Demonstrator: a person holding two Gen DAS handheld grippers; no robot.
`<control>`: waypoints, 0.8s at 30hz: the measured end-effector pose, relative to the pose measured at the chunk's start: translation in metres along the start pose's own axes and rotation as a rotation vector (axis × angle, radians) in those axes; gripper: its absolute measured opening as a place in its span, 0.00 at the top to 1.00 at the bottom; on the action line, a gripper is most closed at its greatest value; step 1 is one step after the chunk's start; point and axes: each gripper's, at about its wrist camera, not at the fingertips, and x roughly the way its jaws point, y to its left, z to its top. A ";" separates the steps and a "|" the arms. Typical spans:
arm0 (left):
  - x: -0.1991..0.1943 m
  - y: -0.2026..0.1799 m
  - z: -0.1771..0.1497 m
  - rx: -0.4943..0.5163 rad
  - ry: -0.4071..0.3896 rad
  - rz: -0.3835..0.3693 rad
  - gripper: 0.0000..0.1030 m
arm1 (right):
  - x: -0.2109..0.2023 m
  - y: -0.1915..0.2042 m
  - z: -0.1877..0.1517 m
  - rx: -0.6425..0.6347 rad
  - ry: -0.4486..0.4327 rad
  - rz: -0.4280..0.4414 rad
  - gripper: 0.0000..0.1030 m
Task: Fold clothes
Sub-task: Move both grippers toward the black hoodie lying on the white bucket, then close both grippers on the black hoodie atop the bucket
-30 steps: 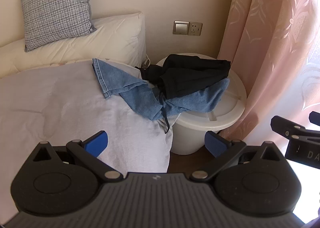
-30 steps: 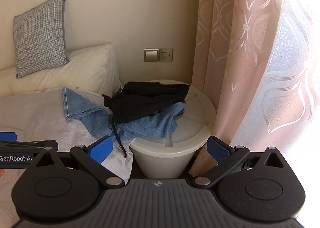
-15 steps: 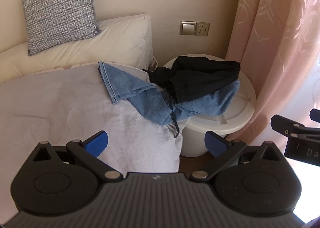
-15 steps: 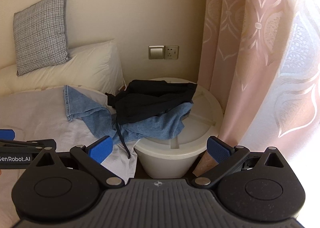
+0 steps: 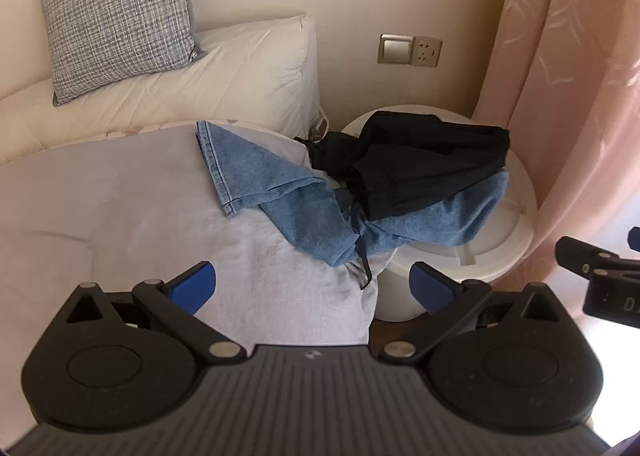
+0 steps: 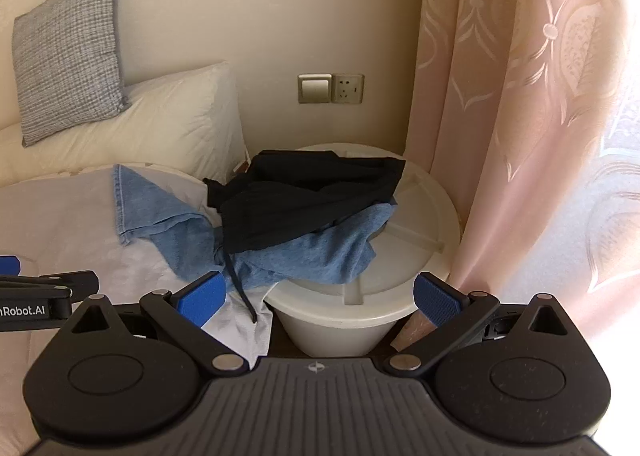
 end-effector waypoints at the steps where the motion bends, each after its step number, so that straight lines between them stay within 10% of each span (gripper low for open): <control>1: 0.004 -0.002 0.004 -0.003 0.008 -0.002 0.01 | 0.005 -0.003 0.003 0.004 0.004 0.001 0.00; 24: 0.109 -0.048 0.093 0.010 0.143 -0.031 0.01 | 0.123 -0.037 0.081 -0.009 0.121 0.037 0.00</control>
